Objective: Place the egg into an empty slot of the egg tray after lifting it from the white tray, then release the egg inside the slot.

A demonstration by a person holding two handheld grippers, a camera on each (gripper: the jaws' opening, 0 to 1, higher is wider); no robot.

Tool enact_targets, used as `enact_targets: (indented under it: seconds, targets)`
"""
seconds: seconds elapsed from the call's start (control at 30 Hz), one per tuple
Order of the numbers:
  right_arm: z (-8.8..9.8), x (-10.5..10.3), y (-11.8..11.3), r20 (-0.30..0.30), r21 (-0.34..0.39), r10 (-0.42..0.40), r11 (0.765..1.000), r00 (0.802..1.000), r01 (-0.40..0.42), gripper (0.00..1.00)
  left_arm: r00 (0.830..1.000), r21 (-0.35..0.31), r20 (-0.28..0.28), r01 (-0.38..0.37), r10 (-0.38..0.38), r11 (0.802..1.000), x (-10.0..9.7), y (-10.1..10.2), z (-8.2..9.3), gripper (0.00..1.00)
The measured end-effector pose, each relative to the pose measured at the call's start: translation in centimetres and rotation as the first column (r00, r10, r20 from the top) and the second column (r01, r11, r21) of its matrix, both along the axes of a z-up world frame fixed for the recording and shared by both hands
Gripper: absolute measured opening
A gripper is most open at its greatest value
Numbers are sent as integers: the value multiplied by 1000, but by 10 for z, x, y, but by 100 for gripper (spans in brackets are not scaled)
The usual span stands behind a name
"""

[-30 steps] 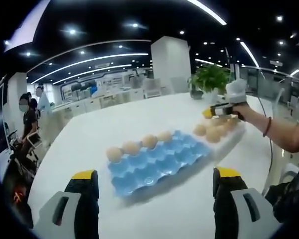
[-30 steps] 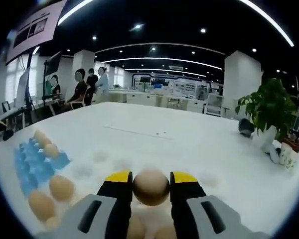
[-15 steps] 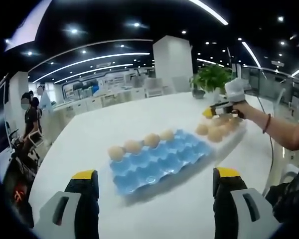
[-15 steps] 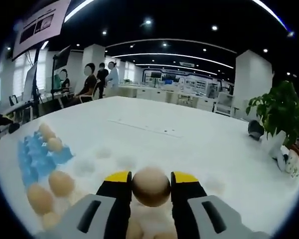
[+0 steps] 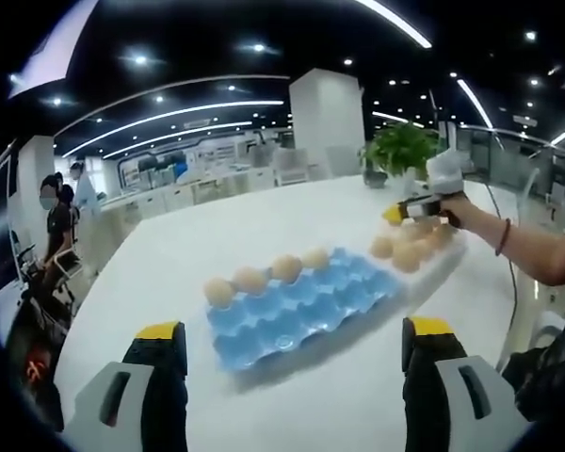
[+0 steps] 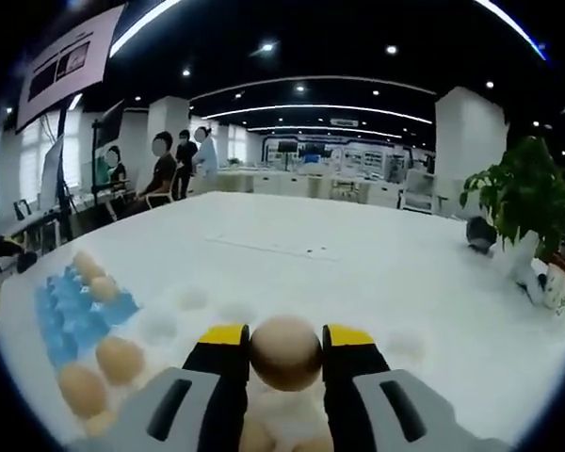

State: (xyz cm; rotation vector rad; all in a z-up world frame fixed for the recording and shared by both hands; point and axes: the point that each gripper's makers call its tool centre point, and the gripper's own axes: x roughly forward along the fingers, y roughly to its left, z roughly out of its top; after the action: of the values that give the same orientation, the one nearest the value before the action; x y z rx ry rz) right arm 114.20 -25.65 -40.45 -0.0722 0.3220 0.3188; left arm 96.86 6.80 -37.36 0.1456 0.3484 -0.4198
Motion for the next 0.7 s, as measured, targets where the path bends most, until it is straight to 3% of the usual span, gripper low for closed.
enact_targets:
  seconds: [0.33,0.7]
  targets:
    - [8,-4,-9,17,26,-38,999,999,37,30,1000,-2,9,1,-1,1000,-1,0,2,97]
    - [11,-8,9,15,19,-12,1000,1000,11,30,1000,4,3,8,-8,1000,-2,0,1,97]
